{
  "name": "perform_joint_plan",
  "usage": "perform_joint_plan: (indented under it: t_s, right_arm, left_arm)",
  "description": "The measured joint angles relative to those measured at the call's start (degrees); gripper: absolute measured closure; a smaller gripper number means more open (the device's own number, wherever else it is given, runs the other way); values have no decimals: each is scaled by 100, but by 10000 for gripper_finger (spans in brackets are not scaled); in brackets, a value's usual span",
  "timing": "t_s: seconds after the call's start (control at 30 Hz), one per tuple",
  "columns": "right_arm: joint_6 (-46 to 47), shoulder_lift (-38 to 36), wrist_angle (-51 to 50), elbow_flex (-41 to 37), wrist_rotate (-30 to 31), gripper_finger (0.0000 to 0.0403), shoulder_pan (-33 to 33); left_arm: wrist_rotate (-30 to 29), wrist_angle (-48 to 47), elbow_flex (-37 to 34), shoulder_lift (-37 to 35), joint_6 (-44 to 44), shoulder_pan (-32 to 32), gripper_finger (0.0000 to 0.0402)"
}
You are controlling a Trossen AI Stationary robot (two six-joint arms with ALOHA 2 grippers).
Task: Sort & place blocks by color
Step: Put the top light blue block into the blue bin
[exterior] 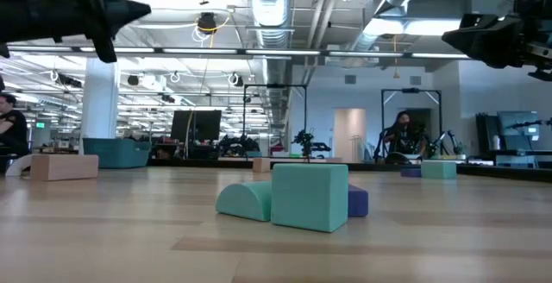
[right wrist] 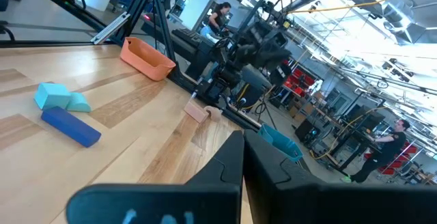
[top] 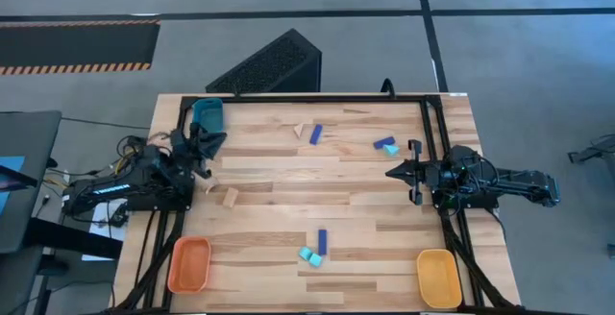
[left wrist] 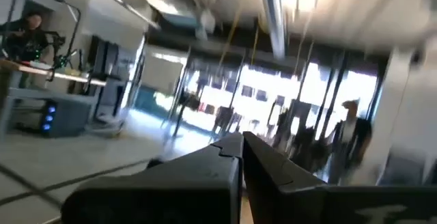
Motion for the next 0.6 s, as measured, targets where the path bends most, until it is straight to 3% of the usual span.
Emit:
perform_joint_plan:
  t_s: [0.13, 0.23, 0.3, 0.37, 0.5, 0.6]
  right_arm:
    - [-1, 1, 0, -2, 0, 377, 1]
    - [51, 3, 201, 0, -9, 377, -6]
    - [546, 9, 639, -2, -7, 377, -1]
    - [1615, 30, 896, 3, 169, 377, -18]
    - [4915, 85, 485, 137, 1832, 377, -160]
    - [6351, 229, 355, 160, 2583, 377, -309]
  left_arm:
    - [-36, -81, -15, 3, -1241, 0, 401]
    - [-399, -117, -7, 1, -2436, -2, 401]
    - [-568, -227, -7, 26, -3084, 2, 402]
    - [-512, -355, -7, 45, -3433, -11, 402]
    - [-339, -334, -3, 348, -3777, -141, 401]
    - [-714, -333, 0, 726, -4316, -268, 401]
